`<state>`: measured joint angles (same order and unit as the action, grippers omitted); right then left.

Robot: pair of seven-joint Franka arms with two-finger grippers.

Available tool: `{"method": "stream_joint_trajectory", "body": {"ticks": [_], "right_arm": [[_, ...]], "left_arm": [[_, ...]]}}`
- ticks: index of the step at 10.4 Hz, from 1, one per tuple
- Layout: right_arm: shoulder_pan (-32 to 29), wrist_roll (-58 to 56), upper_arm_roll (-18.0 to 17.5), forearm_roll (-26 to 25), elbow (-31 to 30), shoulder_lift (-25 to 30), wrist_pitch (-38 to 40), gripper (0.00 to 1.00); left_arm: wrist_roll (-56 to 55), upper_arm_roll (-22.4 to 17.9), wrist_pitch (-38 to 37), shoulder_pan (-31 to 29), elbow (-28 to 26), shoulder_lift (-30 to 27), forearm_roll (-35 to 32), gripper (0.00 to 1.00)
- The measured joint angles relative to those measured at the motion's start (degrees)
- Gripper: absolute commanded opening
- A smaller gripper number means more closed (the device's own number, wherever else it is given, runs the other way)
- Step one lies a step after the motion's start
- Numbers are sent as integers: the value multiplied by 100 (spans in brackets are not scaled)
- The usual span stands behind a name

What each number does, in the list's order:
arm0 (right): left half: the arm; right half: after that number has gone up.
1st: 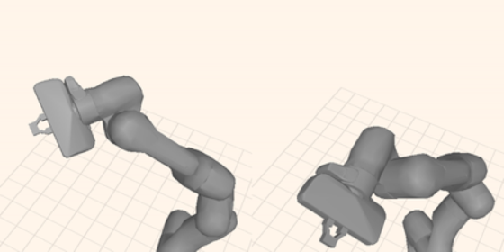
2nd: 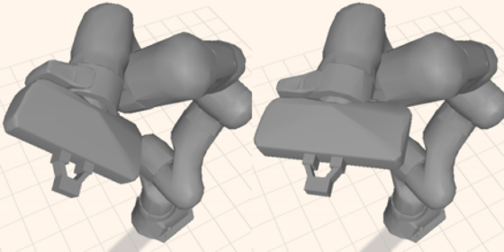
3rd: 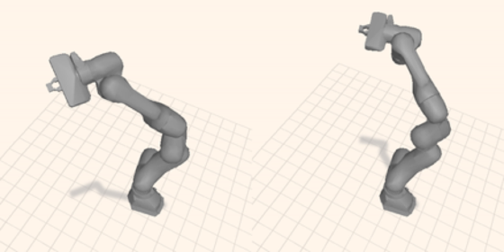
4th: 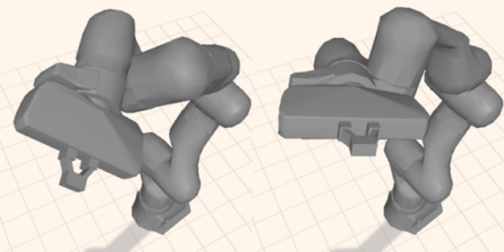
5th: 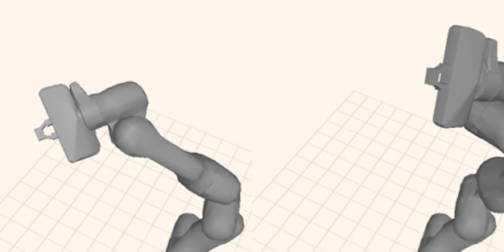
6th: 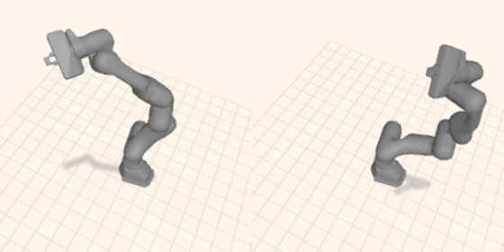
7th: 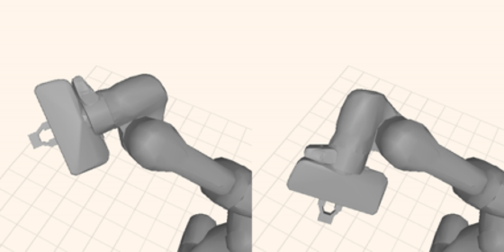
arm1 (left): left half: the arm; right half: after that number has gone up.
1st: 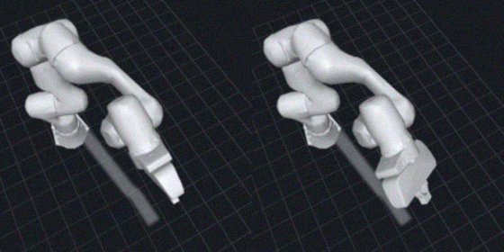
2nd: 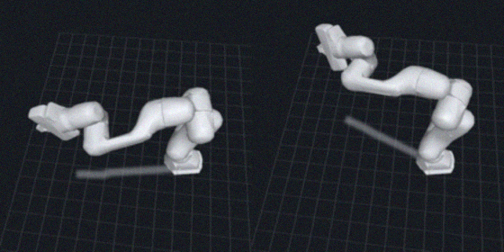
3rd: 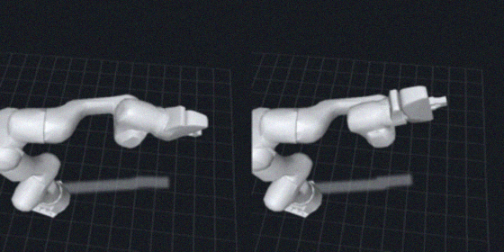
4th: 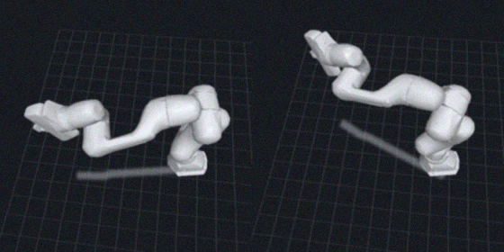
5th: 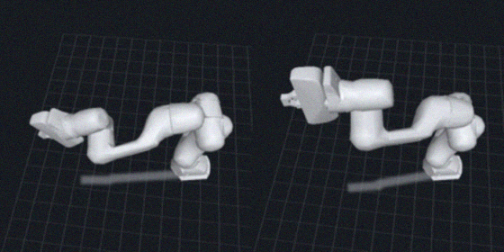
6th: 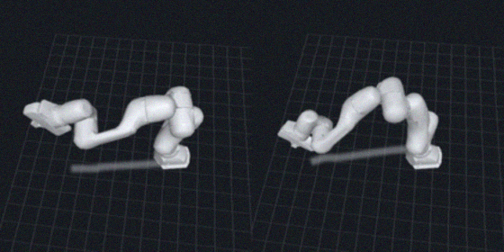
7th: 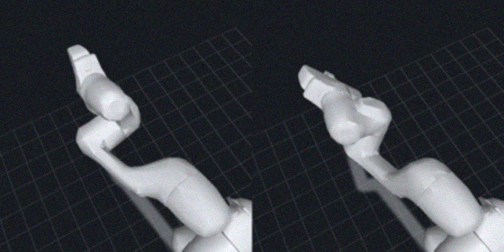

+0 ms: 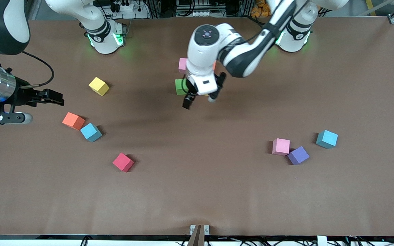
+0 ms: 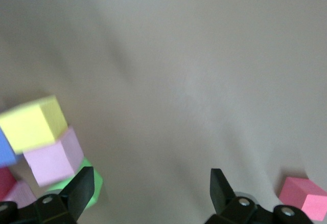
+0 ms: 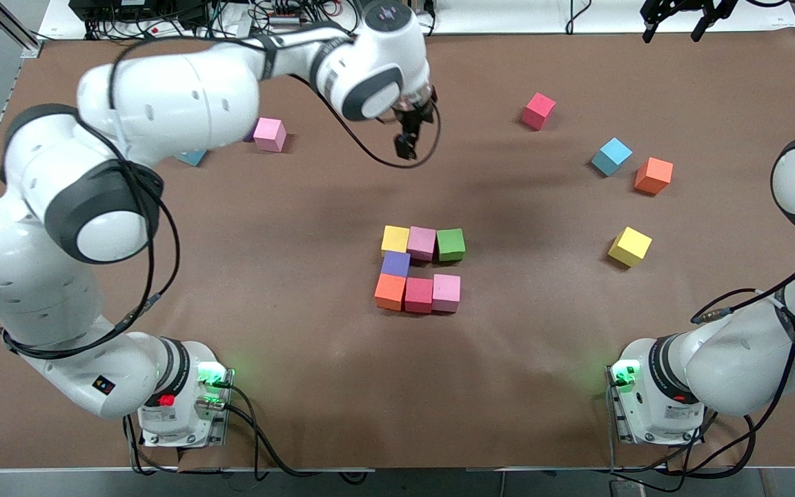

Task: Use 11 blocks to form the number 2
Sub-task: 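Reach the lilac cube with the left gripper while the right gripper reaches pink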

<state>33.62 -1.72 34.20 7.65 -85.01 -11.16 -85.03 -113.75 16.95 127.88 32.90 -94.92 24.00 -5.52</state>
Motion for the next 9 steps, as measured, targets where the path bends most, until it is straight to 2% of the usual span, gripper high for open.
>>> {"method": "stream_joint_trajectory", "body": {"ticks": [3, 5, 9], "right_arm": [[-16, -8, -1, 5, -38, -139, -173, 100], [13, -29, -43, 44, -57, -456, -425, 100], [127, -31, -94, 368, -56, -757, -626, 100]], "left_arm": [[1597, 1, -624, -664, -2, -364, 2, 100], [2845, -14, -903, -1099, -2, -506, 85, 100], [5695, -64, -1351, -2095, -20, -608, 140, 100]]}}
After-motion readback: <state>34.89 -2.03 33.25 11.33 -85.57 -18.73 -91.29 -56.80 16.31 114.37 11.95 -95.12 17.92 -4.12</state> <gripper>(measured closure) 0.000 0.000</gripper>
